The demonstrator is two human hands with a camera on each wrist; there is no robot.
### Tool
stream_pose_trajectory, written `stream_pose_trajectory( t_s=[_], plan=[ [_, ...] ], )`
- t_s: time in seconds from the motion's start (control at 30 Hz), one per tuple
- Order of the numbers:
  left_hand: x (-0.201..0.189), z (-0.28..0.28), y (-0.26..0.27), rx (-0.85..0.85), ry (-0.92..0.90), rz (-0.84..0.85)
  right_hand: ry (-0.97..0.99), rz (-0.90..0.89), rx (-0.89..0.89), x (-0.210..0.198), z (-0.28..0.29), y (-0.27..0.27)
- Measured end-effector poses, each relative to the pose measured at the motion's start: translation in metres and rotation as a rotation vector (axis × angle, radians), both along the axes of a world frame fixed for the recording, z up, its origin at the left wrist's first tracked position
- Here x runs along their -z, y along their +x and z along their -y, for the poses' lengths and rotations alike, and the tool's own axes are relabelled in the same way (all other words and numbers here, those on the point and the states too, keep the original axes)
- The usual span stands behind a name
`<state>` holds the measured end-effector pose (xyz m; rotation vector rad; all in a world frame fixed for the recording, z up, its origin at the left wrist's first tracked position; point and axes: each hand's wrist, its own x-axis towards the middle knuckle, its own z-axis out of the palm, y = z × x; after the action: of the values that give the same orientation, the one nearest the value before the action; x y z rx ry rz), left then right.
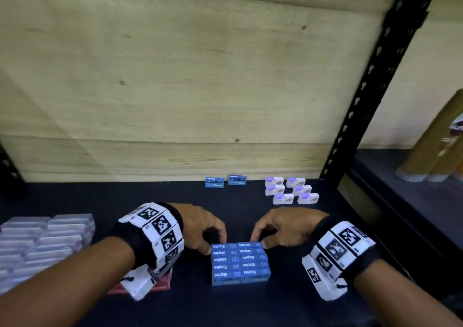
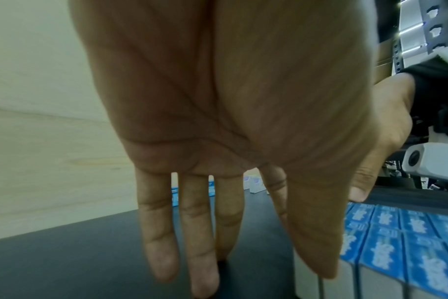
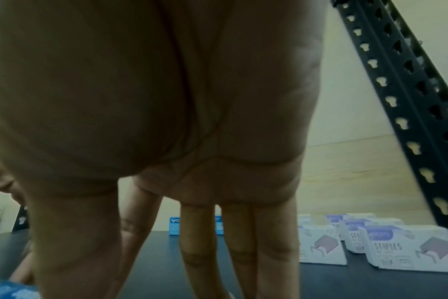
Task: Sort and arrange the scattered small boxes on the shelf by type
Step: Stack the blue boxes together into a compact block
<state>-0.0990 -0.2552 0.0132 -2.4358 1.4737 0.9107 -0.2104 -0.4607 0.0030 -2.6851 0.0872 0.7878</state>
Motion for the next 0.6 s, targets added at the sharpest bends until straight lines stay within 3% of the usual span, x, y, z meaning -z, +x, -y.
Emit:
stream_pose_trajectory(
  t_s=[0.13,0.23,0.4,0.5,0.6],
  plan=[
    [-0.001,0.001,0.006,-0.040,0.003,-0.058,0.044,-0.030,0.059,-0.005,0.003,0.005],
    [-0.003,0.007,0.023,-0.118,-0.099,-0.048,0.012,0.032,0.094,-0.013,0.009,0.022],
    [-0.003,0.025,0.068,-0.180,-0.288,0.287,-0.193,0.250,0.120,-0.022,0.022,0.076],
    [0.002,0.039,0.094,-0.162,-0.252,0.457,-0.349,0.320,0.097,-0.018,0.028,0.111],
    [0.007,0.049,0.114,-0.158,-0.181,0.471,-0.455,0.278,0.073,-0.009,0.031,0.137]
  ],
)
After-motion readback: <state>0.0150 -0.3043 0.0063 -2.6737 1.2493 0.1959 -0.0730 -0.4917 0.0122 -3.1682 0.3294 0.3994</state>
